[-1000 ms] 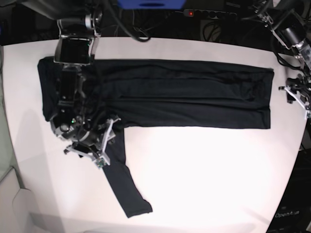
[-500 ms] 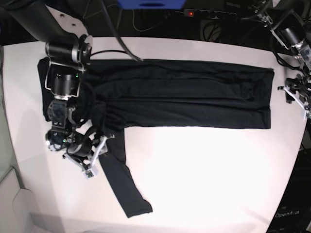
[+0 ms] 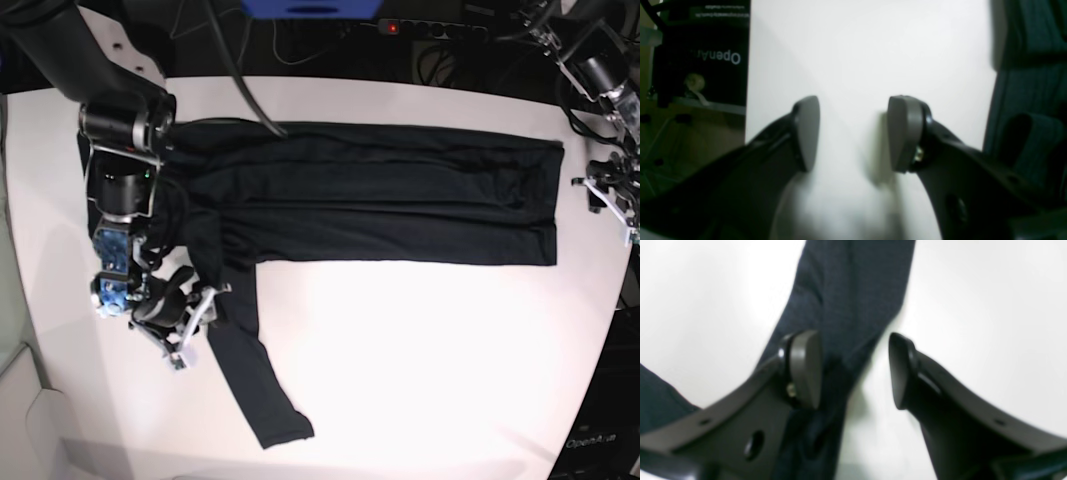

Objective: Fold the T-shirt properly
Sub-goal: 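Grasp the long black sleeve near its seam with the right gripper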

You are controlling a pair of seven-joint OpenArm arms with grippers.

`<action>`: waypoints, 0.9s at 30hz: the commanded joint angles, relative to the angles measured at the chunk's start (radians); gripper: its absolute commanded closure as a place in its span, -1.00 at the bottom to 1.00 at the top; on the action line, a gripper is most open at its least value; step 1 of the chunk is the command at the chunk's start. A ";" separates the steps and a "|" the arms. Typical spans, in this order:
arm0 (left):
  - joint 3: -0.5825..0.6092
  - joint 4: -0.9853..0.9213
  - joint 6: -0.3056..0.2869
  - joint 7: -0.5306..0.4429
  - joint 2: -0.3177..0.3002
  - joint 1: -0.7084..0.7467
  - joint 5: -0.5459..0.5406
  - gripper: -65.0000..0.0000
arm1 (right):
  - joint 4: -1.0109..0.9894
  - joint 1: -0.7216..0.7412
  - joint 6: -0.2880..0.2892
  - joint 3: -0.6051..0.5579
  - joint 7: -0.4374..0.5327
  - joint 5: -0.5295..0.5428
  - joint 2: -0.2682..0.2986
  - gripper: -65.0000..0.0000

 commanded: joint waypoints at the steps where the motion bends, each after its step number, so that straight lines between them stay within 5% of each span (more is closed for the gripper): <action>1: -0.002 0.016 0.005 -0.018 -0.022 -0.015 -0.009 0.01 | 0.014 0.035 -0.003 0.001 0.025 0.016 0.005 -0.02; 27: -0.007 0.016 0.005 -0.021 -0.020 -0.004 -0.009 0.01 | 0.010 -0.008 -0.003 0.001 0.078 0.016 0.005 -0.01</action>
